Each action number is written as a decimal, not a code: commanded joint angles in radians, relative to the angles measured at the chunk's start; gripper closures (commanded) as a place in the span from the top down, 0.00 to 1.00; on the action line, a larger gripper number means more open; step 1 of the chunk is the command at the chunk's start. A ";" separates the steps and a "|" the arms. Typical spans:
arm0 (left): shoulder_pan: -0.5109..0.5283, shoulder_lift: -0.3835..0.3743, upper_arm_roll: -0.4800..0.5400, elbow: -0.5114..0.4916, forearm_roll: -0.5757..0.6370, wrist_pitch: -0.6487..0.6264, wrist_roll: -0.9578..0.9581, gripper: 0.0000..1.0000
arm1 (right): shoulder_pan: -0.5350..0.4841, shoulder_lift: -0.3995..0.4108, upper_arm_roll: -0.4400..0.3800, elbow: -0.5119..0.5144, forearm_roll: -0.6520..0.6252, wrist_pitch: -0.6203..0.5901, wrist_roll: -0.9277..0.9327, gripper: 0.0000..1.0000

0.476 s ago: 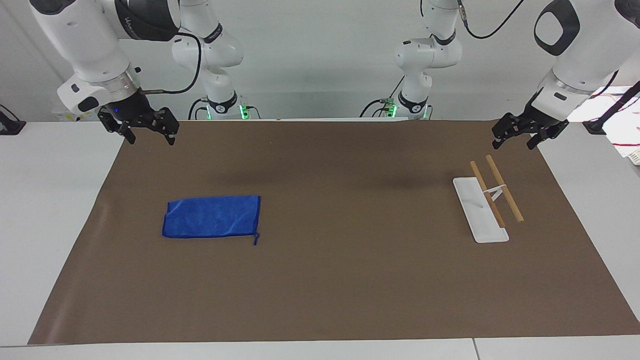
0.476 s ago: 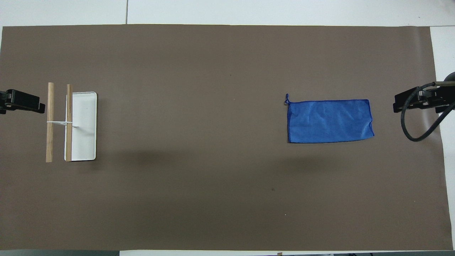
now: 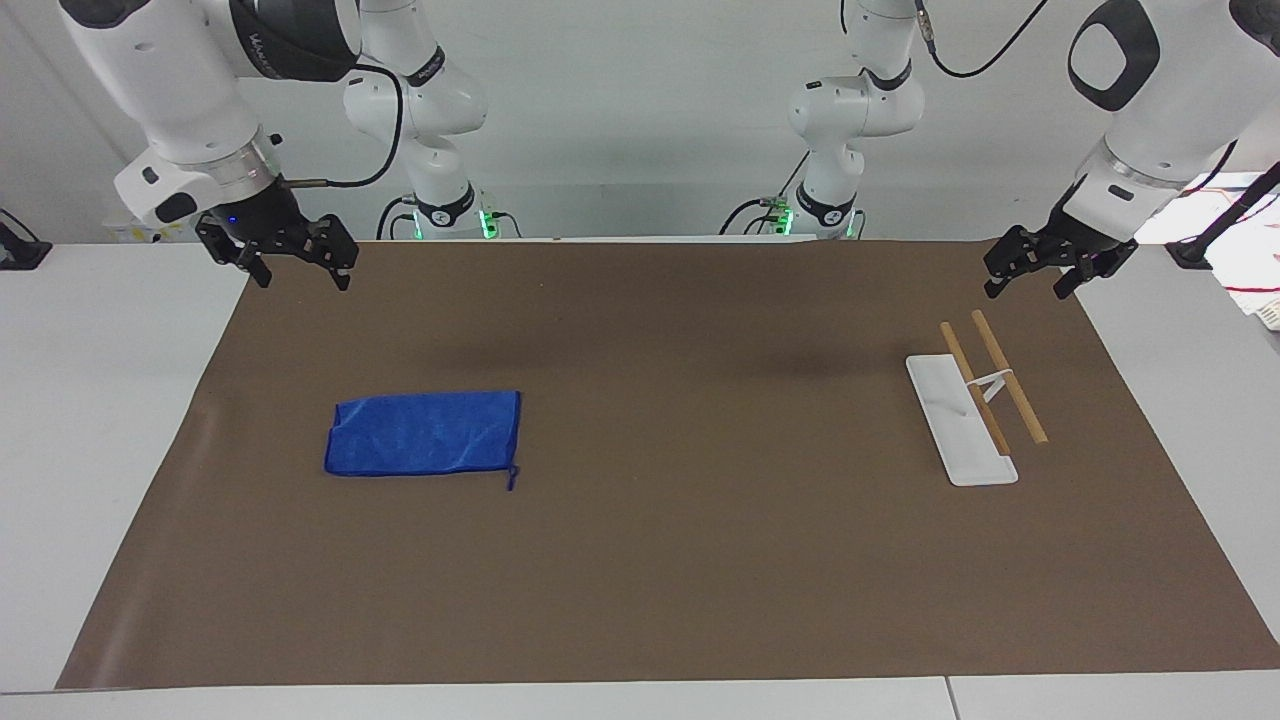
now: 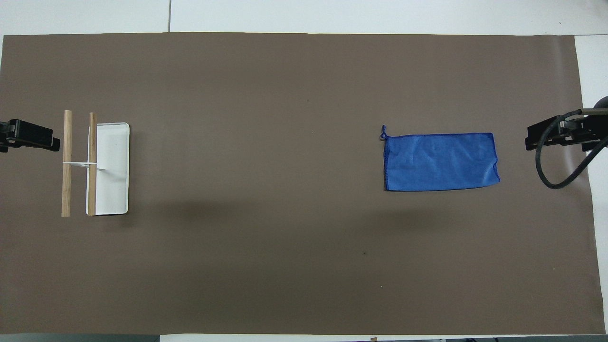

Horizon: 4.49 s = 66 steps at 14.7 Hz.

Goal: Right arm passes towel to left arm to hang

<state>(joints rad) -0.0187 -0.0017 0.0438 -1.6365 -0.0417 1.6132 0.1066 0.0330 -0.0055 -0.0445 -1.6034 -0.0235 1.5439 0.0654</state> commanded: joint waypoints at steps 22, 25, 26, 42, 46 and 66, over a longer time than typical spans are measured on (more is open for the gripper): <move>-0.010 -0.023 -0.005 -0.022 0.020 0.030 -0.021 1.00 | 0.053 0.073 0.014 -0.631 0.030 0.869 0.016 1.00; -0.010 -0.023 -0.005 -0.023 0.020 0.031 -0.019 1.00 | 0.059 0.122 0.014 -0.639 0.030 0.909 0.010 1.00; -0.010 -0.023 -0.005 -0.023 0.022 0.037 -0.019 1.00 | 0.064 0.151 0.014 -0.641 0.030 0.930 -0.001 1.00; -0.010 -0.024 -0.007 -0.023 0.022 0.034 -0.018 1.00 | 0.067 0.225 0.017 -0.636 0.030 0.978 -0.064 0.00; -0.010 -0.024 -0.007 -0.025 0.022 0.034 -0.019 1.00 | 0.067 0.214 0.031 -0.581 0.031 0.886 -0.061 0.00; -0.033 -0.026 -0.010 -0.036 0.019 0.048 -0.024 1.00 | 0.335 0.286 0.184 0.051 0.666 0.878 0.819 0.00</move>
<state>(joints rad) -0.0437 -0.0029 0.0336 -1.6387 -0.0417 1.6339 0.1016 0.3323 0.2582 0.1382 -1.5796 0.5965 2.3650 0.7929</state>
